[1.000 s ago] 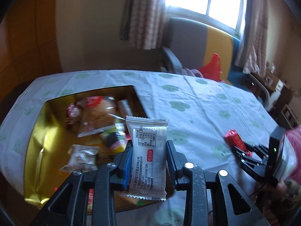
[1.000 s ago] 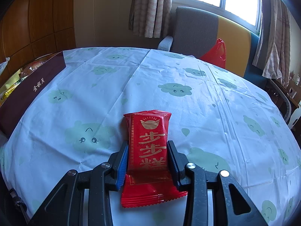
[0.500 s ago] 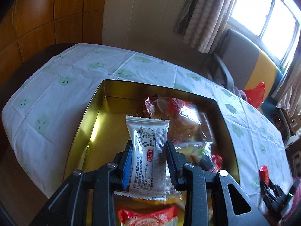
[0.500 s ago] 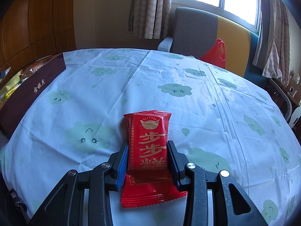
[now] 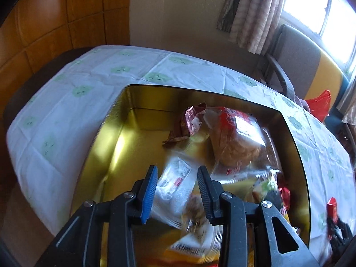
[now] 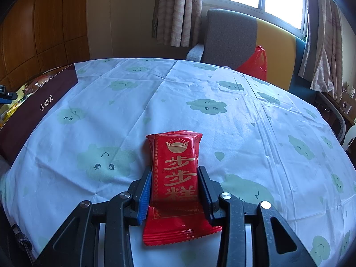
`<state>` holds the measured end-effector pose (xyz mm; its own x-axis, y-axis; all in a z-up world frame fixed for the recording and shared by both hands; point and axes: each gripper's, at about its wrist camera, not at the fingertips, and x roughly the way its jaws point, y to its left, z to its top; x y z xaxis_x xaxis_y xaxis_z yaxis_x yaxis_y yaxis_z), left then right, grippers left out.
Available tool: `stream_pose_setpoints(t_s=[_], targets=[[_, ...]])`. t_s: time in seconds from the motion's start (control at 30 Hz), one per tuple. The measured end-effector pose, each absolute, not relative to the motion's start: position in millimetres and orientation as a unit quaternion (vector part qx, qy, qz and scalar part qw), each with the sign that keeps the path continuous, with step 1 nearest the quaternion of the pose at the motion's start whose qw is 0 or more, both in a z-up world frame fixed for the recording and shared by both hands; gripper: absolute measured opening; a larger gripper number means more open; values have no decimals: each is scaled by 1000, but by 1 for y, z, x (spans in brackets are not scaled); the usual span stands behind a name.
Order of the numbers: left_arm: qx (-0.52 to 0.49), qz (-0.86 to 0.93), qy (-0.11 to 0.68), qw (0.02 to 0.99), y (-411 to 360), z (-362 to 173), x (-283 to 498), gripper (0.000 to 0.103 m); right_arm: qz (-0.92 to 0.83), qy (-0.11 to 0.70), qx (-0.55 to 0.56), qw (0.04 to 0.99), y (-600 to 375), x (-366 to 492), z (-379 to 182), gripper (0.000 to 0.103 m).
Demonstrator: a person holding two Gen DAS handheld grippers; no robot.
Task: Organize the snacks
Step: 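Open the left gripper to drop the white packet into the tin, then carry the red candy bar into the tin and open the right gripper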
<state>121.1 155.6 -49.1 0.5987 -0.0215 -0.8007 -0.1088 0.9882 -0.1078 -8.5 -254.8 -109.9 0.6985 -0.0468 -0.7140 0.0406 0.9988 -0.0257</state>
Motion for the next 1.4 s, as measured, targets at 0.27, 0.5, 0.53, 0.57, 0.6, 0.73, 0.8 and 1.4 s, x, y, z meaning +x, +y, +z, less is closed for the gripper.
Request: stream_pose_setpoints(t_s=[0.27,0.5,0.53,0.57,0.6,0.73,0.8,1.4], targets=[[-45,34,422,905,138,-36,87,40,-25,387,-6,922,-254,-9,-110,39],[-29,29,407,912,120,-26,64,40,-27,387,-7,922,-254,-9,-110,39],[-26,28,405,914,117,-25,61,40,-28,387,-7,922,-253,-9,-110,39],[-22,26,402,915,114,-24,57,40,-28,387,-8,922,-253,-8,-110,39],[-19,24,400,916,112,-23,54,40,-29,387,-8,922,-253,-9,-110,39],[-13,20,395,918,107,-21,45,40,-31,387,-7,922,-253,-8,-110,39],[-14,17,396,918,105,-21,42,40,-31,387,-7,922,-253,-8,-111,39],[-25,33,402,915,116,-31,31,40,-49,398,-12,916,-248,-5,-111,39]])
